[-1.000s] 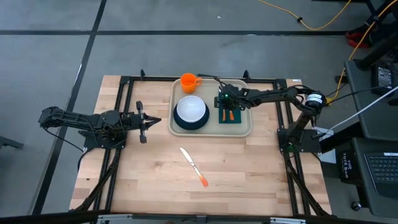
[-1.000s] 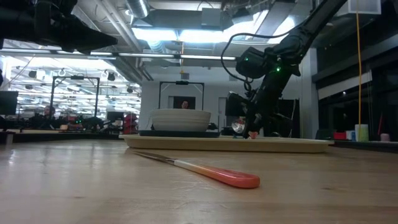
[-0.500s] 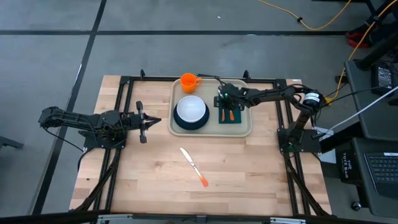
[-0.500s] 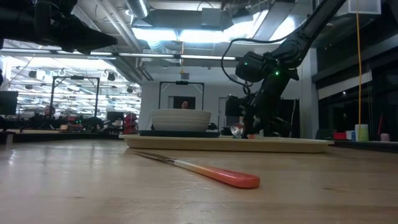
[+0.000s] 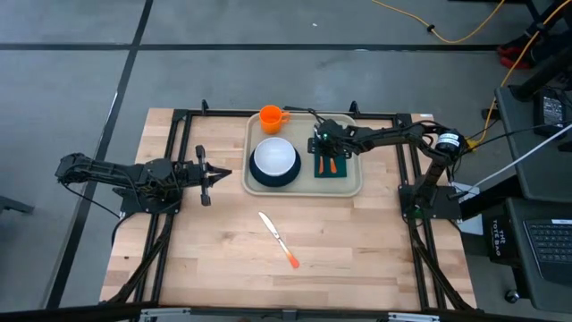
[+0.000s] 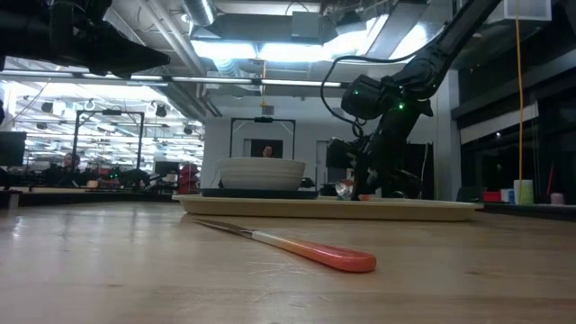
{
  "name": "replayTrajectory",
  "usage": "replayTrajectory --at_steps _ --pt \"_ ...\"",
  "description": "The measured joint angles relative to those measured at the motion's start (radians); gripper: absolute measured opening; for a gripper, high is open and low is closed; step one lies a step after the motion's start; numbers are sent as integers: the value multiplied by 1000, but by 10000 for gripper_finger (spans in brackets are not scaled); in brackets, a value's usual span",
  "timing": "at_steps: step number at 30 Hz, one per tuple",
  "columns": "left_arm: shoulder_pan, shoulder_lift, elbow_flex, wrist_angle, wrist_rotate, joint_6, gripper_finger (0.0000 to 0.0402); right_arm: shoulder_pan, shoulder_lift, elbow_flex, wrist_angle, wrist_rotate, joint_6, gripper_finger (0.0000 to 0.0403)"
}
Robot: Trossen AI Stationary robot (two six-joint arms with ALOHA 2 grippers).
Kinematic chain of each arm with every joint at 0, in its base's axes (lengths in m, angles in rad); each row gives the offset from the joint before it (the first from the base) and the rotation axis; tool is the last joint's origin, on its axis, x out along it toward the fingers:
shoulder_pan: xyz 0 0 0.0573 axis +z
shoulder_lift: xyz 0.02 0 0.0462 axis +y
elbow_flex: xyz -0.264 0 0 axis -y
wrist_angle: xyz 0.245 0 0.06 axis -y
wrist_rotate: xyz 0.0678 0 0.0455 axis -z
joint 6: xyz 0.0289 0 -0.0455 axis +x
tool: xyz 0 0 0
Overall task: Set up tray
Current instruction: Put the orange spoon on top of the dark green napkin on the gray tray, then put the orange knife on the dark green napkin on the gray tray
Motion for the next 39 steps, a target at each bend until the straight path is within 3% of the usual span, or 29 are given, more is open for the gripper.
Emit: replayTrajectory --at_steps 10,22,39 --pt "0 0 0 0 0 0 7 0 0 0 0 4 16 39" --pt "0 0 0 0 0 -1 5 1 0 0 1 27 29 12" --pt "0 0 0 0 0 -1 6 -16 -49 2 5 69 -34 11"
